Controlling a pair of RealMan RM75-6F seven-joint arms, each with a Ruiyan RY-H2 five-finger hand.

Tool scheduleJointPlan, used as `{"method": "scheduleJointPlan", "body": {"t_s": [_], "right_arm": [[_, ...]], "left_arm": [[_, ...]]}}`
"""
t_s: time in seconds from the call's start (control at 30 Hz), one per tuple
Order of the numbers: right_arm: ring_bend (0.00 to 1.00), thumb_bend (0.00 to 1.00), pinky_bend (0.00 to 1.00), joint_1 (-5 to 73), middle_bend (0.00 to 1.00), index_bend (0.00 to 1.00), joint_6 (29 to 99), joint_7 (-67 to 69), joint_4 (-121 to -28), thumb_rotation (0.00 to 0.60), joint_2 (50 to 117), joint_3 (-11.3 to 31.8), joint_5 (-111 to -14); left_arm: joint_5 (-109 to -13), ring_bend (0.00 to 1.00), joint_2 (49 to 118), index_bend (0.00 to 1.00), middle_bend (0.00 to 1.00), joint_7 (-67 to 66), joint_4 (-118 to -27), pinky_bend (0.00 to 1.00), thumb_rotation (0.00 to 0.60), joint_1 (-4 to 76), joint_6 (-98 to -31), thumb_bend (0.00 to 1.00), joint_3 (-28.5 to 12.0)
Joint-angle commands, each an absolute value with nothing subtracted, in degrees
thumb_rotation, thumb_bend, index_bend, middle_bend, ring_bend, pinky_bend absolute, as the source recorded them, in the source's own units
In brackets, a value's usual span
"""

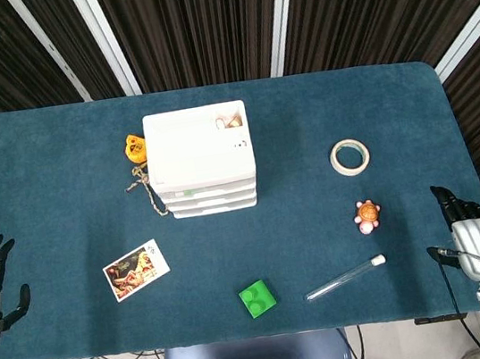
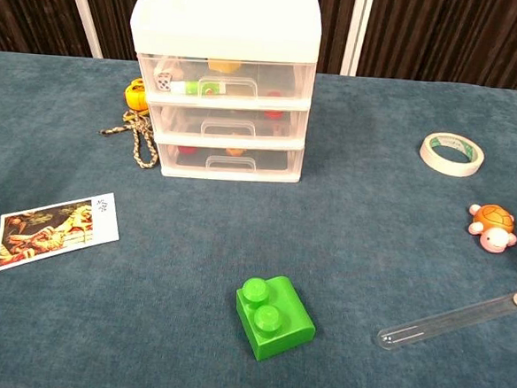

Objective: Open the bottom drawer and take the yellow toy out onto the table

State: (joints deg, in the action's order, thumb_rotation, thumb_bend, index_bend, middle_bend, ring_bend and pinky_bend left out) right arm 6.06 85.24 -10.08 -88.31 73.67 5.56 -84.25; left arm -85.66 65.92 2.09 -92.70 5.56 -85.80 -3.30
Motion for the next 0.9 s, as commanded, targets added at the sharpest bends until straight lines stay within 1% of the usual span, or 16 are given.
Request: {"method": "scheduleJointPlan", "body": {"t_s": [0.03,0.17,0.43,0.8,0.9], "right_arm": [[0.26,0.18,0.27,6.1,0.14,0.03,85.0,-10.2,-88.3,0.6,73.7,5.3,-84.4],[0.26,0.18,0.27,5.9,0.14,0.03,85.3,-11.0,-89.4,0.6,73.7,5.2,-84.3],[0.26,0.18,0.27,5.2,0.14,0.03,87.3,-10.7,-90.6,0.6,72.8,5.1,-85.6],[0.26,0.18,0.27,5.2,0.14,0.03,86.5,-9.4,-91.1,0.6,72.0,4.9,-85.4],[0.26,0.18,0.27,5.6,0.14,0.03,84.6,-5.8,-91.9,0.6,71.3,4.3,-85.4]], "left_arm": [[-85.8,0.0,65.9,0.04,0.0,2.0,-92.9,0.0,0.6,5.4,-86.0,0.48,-3.2],[-86.3,0.0,66.1,0.04,0.0,1.9,-92.6,0.0,0.6,4.9,-87.3,0.48,-3.2],[-85.5,0.0,65.8,0.04,0.0,1.8,-93.2,0.0,0.6,5.0,-86.2,0.48,-3.0],[-86.1,0.0,66.0,0.04,0.0,1.9,-93.3,0.0,0.6,5.1,-86.3,0.48,-2.9],[-86.8,0.0,66.2,0.04,0.0,2.1,-93.0,0.0,0.6,5.2,-86.6,0.48,-2.9]]}}
